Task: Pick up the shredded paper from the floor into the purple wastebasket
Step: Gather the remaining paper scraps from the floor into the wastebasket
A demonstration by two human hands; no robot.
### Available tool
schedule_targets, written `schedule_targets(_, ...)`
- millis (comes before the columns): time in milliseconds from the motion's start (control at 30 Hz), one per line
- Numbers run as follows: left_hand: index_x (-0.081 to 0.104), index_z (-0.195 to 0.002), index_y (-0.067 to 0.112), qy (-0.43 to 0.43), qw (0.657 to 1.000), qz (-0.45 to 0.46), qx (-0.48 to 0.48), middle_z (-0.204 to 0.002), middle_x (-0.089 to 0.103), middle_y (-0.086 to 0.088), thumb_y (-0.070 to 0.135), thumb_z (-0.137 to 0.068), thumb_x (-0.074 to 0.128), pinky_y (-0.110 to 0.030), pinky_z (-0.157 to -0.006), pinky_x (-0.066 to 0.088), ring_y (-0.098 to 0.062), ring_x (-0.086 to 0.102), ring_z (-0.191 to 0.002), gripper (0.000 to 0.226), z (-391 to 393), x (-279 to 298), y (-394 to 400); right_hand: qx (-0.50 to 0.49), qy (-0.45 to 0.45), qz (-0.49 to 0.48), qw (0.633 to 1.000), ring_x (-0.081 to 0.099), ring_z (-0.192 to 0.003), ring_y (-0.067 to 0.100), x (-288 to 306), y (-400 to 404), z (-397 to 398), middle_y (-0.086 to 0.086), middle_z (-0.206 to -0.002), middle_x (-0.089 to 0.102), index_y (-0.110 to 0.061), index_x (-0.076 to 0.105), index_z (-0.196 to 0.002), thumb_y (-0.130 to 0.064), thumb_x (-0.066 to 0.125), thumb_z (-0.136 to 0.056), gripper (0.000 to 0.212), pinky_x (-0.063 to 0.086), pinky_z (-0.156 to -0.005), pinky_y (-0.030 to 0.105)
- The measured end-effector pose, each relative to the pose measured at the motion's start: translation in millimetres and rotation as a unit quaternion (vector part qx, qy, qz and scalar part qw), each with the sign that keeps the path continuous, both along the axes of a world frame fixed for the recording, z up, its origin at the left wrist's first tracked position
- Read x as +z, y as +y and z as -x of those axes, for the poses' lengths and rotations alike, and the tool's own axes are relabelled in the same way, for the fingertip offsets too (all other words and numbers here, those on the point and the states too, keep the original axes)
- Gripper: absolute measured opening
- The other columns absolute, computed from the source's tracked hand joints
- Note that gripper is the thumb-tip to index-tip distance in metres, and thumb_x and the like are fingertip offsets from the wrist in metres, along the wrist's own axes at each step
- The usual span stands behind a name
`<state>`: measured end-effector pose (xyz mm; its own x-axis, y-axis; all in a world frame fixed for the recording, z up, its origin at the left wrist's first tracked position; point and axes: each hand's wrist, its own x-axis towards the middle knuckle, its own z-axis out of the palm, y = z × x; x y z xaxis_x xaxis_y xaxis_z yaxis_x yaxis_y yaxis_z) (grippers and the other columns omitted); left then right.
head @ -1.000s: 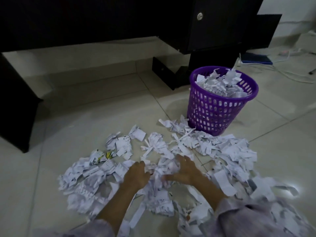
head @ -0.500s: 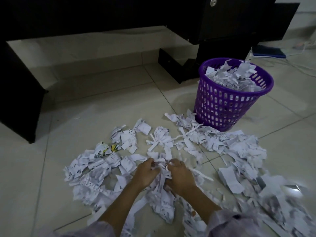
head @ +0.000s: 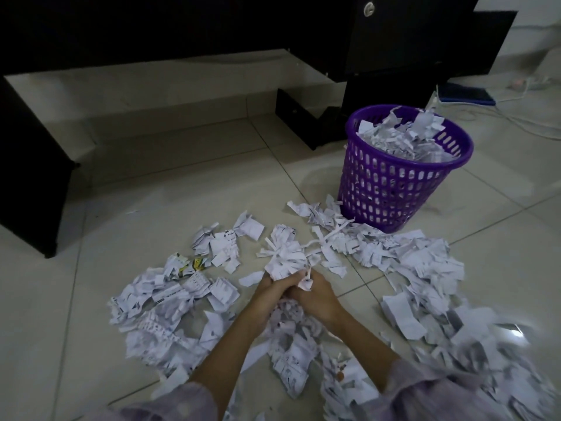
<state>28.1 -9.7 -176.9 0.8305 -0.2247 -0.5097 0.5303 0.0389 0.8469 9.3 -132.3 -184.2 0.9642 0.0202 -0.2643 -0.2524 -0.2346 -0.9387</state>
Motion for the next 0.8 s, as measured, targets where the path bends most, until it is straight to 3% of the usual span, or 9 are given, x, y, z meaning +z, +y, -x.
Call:
schedule_targets(133, 0.059, -0.118, 0.011, 0.009, 0.996, -0.01, 0.089, -0.104, 0.07, -0.007, 0.015, -0.081, 0.073, -0.023, -0.065, 0.057, -0.017, 0.068, -0.086, 0.04, -5, 4, -2, 0.017, 0.036, -0.08, 0.996, 0.064, -0.107, 0.013, 2, 3, -3, -0.003, -0.118, 0.065, -0.023, 0.046, -0.127, -0.012, 0.074, -0.075, 0.061, 0.053, -0.094, 0.036)
schedule_targets(300, 0.066, -0.112, 0.0, 0.002, 0.99, -0.024, 0.137, -0.097, 0.072, -0.015, 0.003, -0.083, 0.067, -0.026, -0.061, 0.058, -0.022, 0.069, -0.079, 0.029, -5, 8, -5, 0.062, 0.047, -0.075, 0.994, 0.064, -0.106, 0.011, 15, -11, -1, -0.003, -0.116, 0.068, -0.02, 0.062, -0.118, -0.022, 0.08, -0.074, 0.048, 0.052, -0.093, 0.026)
schedule_targets(433, 0.065, -0.105, -0.001, 0.024, 0.988, 0.007, 0.152, -0.088, 0.071, -0.012, 0.004, -0.083, 0.067, -0.022, -0.053, 0.055, -0.022, 0.068, -0.072, 0.022, -12, 17, -5, 0.017, 0.083, -0.101, 0.991, 0.056, -0.099, -0.002, 29, -23, 3, -0.017, -0.113, 0.055, -0.03, 0.05, -0.119, -0.043, 0.07, -0.082, 0.044, 0.047, -0.082, 0.016)
schedule_targets(533, 0.062, -0.095, 0.006, 0.02, 0.987, 0.039, 0.156, -0.08, 0.067, -0.004, 0.005, -0.085, 0.065, -0.018, -0.047, 0.051, -0.016, 0.063, -0.069, 0.011, -14, 27, -8, -0.001, 0.174, -0.18, 0.968, 0.06, -0.107, 0.025, 23, -27, 8, 0.006, -0.121, 0.061, -0.028, 0.052, -0.128, -0.072, 0.065, -0.07, 0.073, 0.048, -0.094, 0.045)
schedule_targets(600, 0.061, -0.099, 0.008, -0.001, 0.987, 0.032, 0.156, -0.086, 0.067, -0.004, 0.006, -0.087, 0.064, -0.019, -0.05, 0.05, -0.016, 0.062, -0.071, 0.013, -16, 27, -8, 0.013, 0.217, -0.291, 0.932, 0.061, -0.102, 0.038, 17, -24, 11, 0.018, -0.11, 0.065, -0.022, 0.059, -0.124, -0.078, 0.058, -0.072, 0.076, 0.049, -0.091, 0.055)
schedule_targets(700, 0.063, -0.117, 0.003, -0.096, 0.988, -0.053, 0.107, -0.113, 0.068, -0.012, 0.003, -0.083, 0.068, -0.032, -0.078, 0.057, -0.026, 0.067, -0.094, 0.035, -16, 19, -8, -0.007, 0.227, -0.446, 0.866, 0.055, -0.118, 0.045, 19, -18, 14, 0.024, -0.128, 0.059, -0.01, 0.055, -0.132, -0.075, 0.04, -0.082, 0.084, 0.04, -0.098, 0.065)
schedule_targets(767, 0.06, -0.123, 0.004, -0.19, 0.969, -0.146, 0.054, -0.121, 0.063, -0.006, -0.009, -0.082, 0.062, -0.029, -0.088, 0.05, -0.022, 0.061, -0.107, 0.043, -12, 16, -9, -0.011, 0.214, -0.482, 0.85, 0.055, -0.12, 0.043, 28, -17, 8, 0.022, -0.132, 0.057, -0.008, 0.054, -0.133, -0.077, 0.035, -0.082, 0.088, 0.04, -0.097, 0.066)
schedule_targets(800, 0.059, -0.124, 0.003, -0.22, 0.959, -0.176, 0.029, -0.121, 0.063, -0.009, -0.015, -0.081, 0.056, -0.028, -0.089, 0.048, -0.023, 0.06, -0.11, 0.047, -9, 15, -9, -0.008, 0.209, -0.463, 0.861, 0.057, -0.117, 0.042, 34, -17, 5, 0.02, -0.129, 0.06, -0.008, 0.057, -0.13, -0.079, 0.034, -0.081, 0.089, 0.043, -0.095, 0.064)
